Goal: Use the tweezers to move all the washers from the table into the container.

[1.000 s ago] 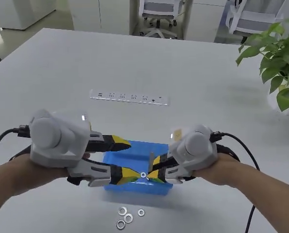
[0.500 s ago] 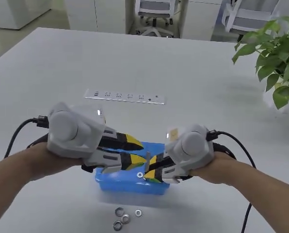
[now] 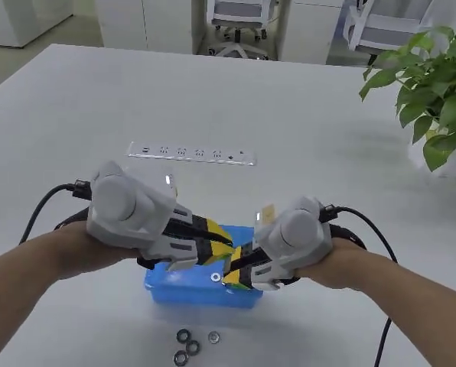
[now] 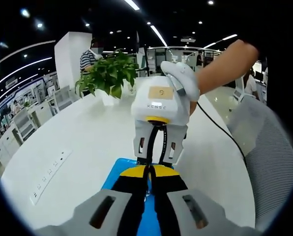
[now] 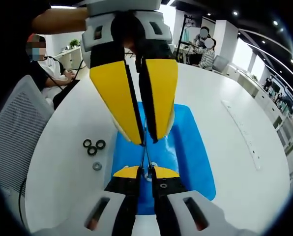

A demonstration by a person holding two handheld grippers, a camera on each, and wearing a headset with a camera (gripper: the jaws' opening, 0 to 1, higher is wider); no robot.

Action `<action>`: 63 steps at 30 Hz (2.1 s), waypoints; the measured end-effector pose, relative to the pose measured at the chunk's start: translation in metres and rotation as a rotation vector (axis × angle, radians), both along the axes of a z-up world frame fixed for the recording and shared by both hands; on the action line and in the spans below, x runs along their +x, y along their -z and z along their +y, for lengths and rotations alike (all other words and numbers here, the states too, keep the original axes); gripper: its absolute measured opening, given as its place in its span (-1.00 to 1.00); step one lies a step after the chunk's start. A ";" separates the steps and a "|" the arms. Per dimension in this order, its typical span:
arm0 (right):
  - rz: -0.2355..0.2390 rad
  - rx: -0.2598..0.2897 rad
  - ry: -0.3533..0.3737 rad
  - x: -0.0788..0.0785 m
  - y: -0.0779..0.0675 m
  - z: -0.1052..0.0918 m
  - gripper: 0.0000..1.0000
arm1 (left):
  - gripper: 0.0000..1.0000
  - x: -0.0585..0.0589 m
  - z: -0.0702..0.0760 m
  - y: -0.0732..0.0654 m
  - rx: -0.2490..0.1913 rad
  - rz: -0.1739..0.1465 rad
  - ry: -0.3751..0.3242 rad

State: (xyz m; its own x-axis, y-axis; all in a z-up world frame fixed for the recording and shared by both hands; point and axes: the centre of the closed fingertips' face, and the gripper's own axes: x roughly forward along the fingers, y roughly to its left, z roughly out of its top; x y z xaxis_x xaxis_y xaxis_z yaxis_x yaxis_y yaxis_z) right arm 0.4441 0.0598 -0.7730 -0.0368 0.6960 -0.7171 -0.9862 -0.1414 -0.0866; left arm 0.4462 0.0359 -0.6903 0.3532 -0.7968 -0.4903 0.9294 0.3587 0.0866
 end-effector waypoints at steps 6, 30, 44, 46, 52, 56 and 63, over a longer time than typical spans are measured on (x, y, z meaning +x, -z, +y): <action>0.001 0.002 0.008 0.001 0.000 0.000 -0.77 | -0.89 0.000 0.000 0.000 0.009 -0.019 0.015; 0.015 0.049 0.081 0.000 -0.027 -0.003 -0.52 | -0.90 -0.002 0.002 -0.018 -0.019 -0.019 0.004; 0.005 0.083 0.180 -0.004 -0.050 -0.021 -0.15 | -0.90 -0.012 0.002 -0.035 -0.008 -0.035 0.005; 0.000 0.083 0.189 -0.005 -0.052 -0.024 -0.07 | -0.90 -0.014 0.002 -0.036 -0.005 -0.032 0.007; 0.009 0.096 0.227 -0.009 -0.056 -0.033 0.13 | -0.90 -0.019 0.003 -0.041 -0.002 -0.028 0.009; 0.010 0.102 0.250 -0.011 -0.058 -0.039 0.25 | -0.90 -0.021 0.004 -0.046 0.002 -0.038 0.009; 0.007 0.114 0.273 -0.017 -0.060 -0.043 0.46 | -0.90 -0.025 0.007 -0.053 0.006 -0.032 0.002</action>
